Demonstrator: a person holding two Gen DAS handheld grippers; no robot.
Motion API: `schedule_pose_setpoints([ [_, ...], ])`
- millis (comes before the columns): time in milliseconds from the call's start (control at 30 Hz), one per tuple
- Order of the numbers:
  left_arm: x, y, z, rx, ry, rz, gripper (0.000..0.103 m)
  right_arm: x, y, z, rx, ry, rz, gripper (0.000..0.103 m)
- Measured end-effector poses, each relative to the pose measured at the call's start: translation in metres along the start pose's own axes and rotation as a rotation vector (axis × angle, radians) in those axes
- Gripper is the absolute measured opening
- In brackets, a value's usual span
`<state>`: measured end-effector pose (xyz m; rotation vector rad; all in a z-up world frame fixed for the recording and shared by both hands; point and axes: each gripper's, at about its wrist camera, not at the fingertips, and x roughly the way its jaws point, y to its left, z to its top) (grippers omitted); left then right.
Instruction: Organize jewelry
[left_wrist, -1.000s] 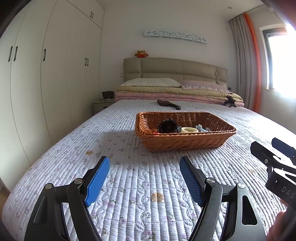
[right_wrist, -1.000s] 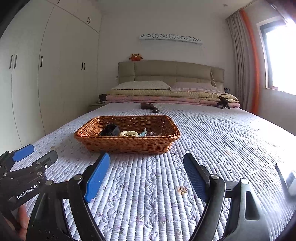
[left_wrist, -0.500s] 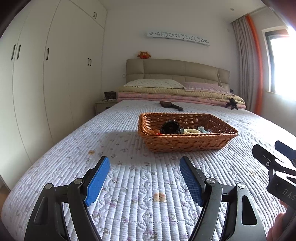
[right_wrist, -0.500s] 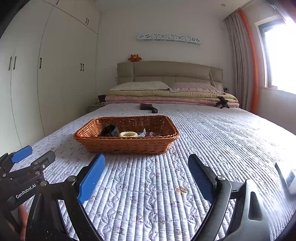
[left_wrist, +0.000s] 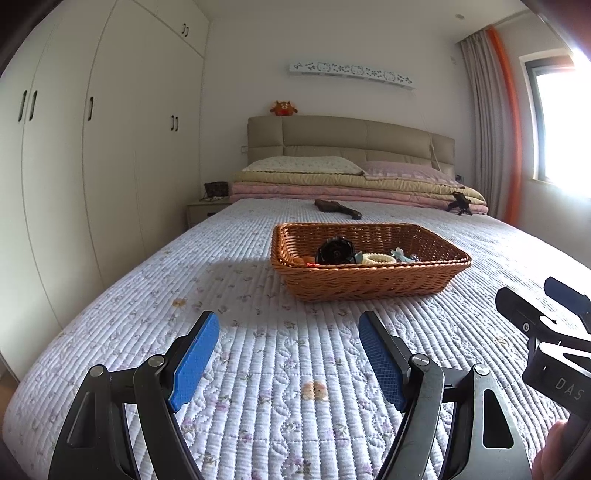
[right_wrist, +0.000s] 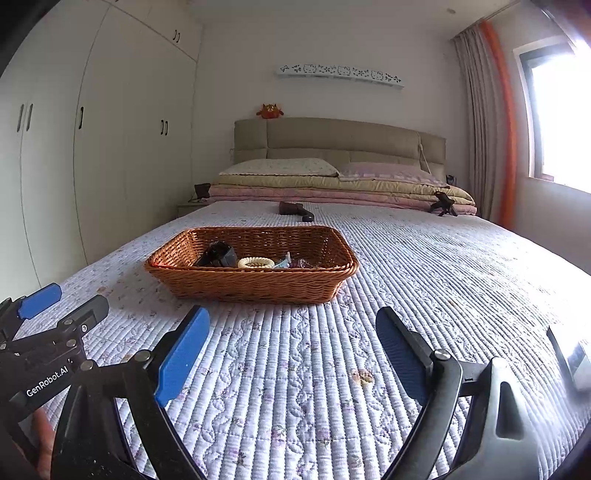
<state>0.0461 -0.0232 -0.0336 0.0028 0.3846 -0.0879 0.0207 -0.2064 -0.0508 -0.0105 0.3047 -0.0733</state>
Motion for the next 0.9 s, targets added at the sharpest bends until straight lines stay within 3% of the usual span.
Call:
schedule_pose_setpoints([
  [900, 0.009, 0.010, -0.001, -0.040, 0.032, 0.008, 0.079, 0.001, -0.005, -0.001, 0.012, 0.010, -0.005, 0.092],
])
